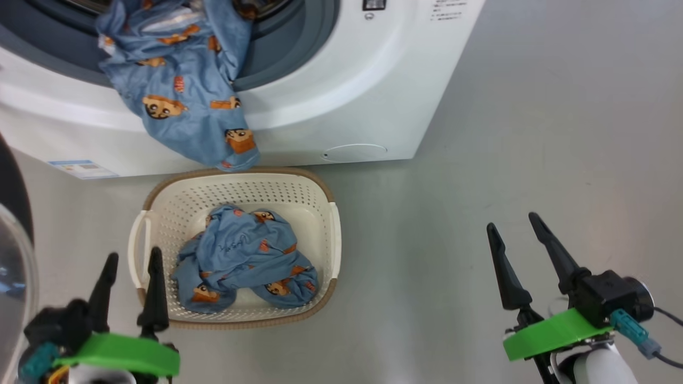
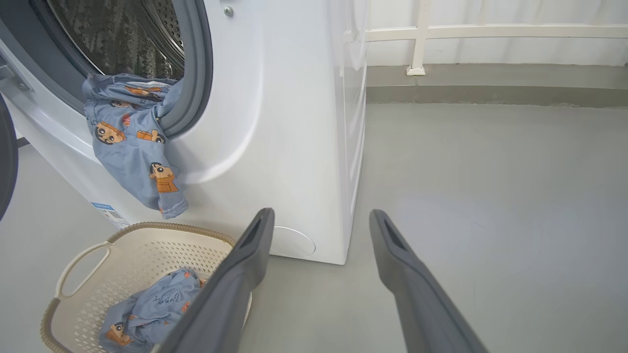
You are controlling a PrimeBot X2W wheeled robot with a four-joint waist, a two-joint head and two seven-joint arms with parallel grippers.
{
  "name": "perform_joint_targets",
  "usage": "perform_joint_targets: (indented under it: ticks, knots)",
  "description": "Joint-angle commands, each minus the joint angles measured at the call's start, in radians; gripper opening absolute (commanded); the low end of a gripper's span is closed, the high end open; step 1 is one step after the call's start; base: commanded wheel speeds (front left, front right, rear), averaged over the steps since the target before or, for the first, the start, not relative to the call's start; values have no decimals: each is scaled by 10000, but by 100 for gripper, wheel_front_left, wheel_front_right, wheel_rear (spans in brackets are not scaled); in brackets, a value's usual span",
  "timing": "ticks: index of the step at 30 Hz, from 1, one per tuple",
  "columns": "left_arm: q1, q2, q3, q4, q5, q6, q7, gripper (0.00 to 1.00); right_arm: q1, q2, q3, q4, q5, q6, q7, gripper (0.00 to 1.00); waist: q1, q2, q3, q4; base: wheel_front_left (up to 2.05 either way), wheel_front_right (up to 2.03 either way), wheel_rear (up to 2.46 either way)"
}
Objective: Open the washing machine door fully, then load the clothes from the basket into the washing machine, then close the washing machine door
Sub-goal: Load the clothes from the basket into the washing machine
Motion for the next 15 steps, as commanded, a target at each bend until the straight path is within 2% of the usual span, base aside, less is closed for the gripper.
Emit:
perform_joint_targets:
  ticks: [1, 10, 15]
  knots:
    - [-438, 311, 357, -88, -112, 31, 19, 100, -236, -22, 307, -255, 16, 16, -48, 100, 0, 0, 120, -146, 0, 0, 0]
    - [-2079, 544, 320, 1472, -466, -27, -186, 100, -330, -22, 379, -386, 219, 16, -48, 100, 0, 0, 606, -801, 0, 0, 0]
    - [-3186, 907, 163, 2624, -491, -69, -393, 100, -403, -22, 440, -479, 333, 16, -48, 100, 0, 0, 944, -1232, 0, 0, 0]
